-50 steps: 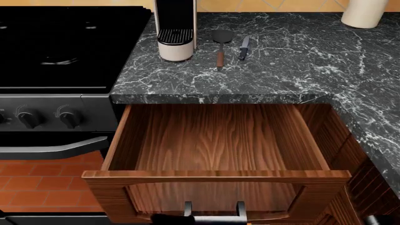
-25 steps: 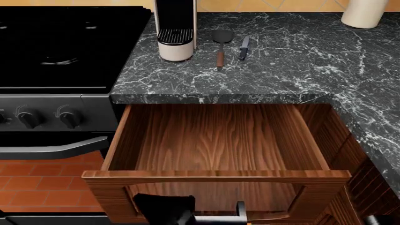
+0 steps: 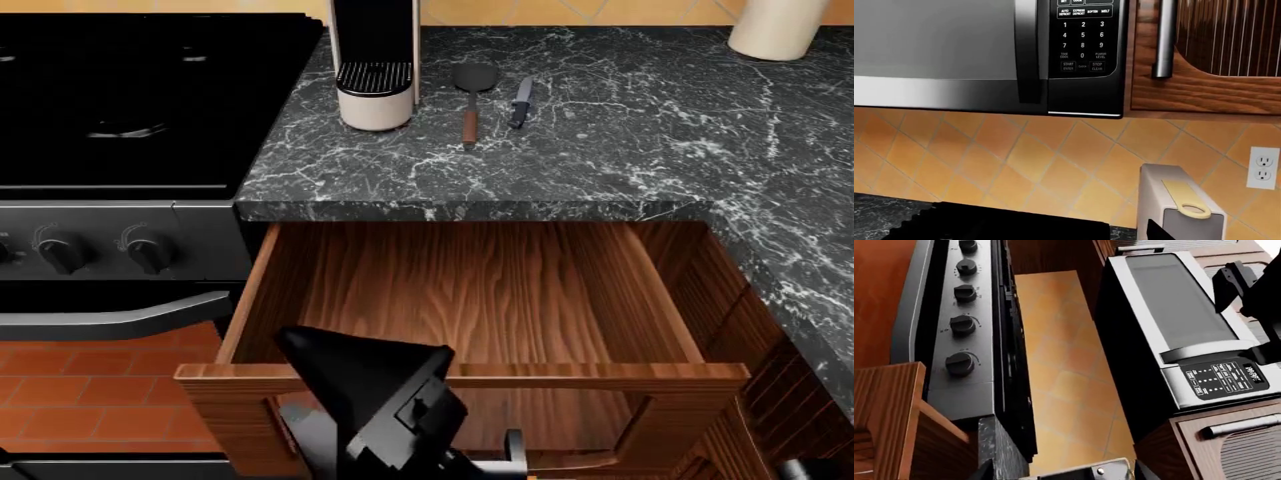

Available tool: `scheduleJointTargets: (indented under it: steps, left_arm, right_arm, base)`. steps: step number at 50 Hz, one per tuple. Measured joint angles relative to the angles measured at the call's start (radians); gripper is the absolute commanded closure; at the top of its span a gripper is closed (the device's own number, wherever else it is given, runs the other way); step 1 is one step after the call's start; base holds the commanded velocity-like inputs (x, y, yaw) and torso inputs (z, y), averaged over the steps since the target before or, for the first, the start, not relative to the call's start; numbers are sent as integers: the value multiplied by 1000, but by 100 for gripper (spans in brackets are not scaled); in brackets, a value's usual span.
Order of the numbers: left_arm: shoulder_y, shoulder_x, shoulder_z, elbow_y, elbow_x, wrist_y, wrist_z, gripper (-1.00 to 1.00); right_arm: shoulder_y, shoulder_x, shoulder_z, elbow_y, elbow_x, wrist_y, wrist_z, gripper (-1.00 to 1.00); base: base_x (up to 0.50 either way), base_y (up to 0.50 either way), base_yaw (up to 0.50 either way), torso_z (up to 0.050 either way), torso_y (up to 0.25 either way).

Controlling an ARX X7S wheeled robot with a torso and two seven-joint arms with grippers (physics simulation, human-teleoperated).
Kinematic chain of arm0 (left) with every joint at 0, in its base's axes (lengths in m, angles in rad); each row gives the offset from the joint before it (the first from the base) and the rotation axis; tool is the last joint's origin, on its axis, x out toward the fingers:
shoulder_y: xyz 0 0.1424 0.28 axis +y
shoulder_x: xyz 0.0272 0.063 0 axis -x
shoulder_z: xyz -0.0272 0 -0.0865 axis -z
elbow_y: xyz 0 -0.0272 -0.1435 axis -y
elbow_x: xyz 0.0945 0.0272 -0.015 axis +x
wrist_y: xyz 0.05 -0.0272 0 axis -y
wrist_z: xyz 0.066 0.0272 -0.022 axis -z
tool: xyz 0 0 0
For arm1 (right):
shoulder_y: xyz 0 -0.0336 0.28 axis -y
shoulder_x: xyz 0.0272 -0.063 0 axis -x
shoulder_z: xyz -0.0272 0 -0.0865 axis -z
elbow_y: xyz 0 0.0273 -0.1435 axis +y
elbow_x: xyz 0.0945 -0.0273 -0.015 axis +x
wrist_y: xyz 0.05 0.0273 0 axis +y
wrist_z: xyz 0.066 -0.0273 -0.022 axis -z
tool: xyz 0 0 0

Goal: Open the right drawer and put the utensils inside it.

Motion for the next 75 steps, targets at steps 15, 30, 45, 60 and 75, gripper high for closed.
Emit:
scheduleJointTargets:
  steps: [15, 30, 45, 60, 75]
  left_arm:
    - [0, -1, 3, 0, -4, 0, 0, -100]
    - [-2, -3, 6, 0, -6, 1, 0, -100]
    - [-1, -5, 12, 5, -10, -1, 3, -100]
    - [2, -5, 15, 8, -17, -4, 2, -100]
    - [1, -6, 18, 5, -19, -2, 2, -100]
  right_arm:
    - [157, -113, -258, -16, -311, 233, -253, -100]
    - [277, -209, -270, -17, -487, 365, -433, -100]
    - [347, -314, 994, 133, 296, 93, -374, -100]
    - [587, -308, 1611, 600, 714, -64, -185, -100]
    - [735, -273, 1798, 1229, 919, -383, 45, -100]
  base:
    - [-300, 0, 0, 0, 1]
    - [-39, -2, 0, 0, 0]
    - [0, 0, 0, 0, 0]
    - [0, 0, 0, 0, 0]
    - [0, 0, 0, 0, 0]
